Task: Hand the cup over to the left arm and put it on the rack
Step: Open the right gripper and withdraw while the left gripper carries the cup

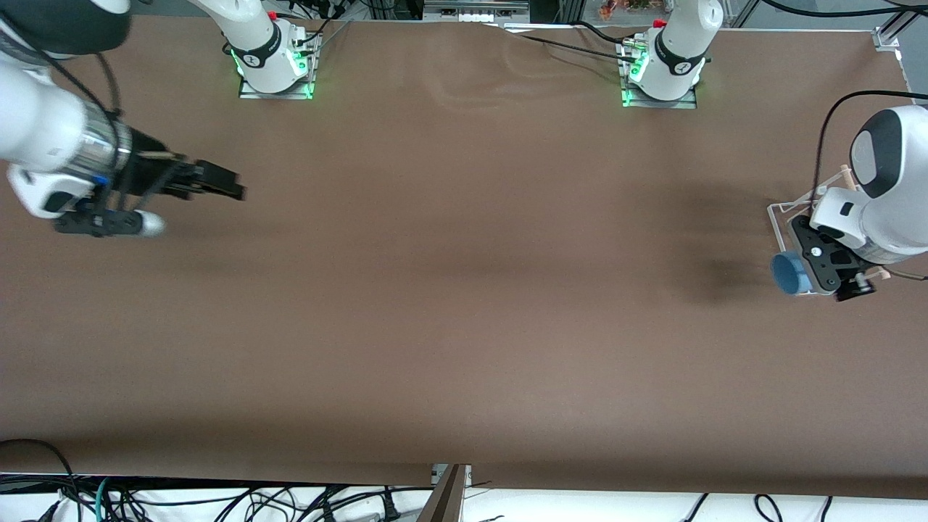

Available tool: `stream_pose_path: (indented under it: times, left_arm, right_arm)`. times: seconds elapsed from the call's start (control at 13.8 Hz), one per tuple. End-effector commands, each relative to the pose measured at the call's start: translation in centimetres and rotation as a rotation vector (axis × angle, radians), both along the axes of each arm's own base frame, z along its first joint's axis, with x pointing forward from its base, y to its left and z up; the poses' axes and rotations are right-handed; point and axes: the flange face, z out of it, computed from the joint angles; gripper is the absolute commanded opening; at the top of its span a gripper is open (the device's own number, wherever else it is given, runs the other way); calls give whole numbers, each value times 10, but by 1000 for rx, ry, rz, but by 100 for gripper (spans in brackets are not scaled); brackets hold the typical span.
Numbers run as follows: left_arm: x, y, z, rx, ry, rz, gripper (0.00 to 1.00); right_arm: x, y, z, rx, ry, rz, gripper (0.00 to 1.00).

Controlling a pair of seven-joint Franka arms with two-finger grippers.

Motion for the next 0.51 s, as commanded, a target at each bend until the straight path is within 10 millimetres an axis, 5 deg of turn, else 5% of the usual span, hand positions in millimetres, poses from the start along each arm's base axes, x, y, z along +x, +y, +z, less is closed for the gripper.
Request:
stream_pose_path:
  times: [0.0,0.15,0.44]
  left_arm:
    - [-13,21,15,297,59,51,0]
    - [-25,45,9,475,147,28,0]
    - [-45,67,-43,787,254,-152,0]
  right_arm:
    - [-33,-27,-7,-76,-68,77,100]
    - [-28,-33,-17,-144,-113,88,100]
    - [-17,-23,-15,-223,-166,161,100]
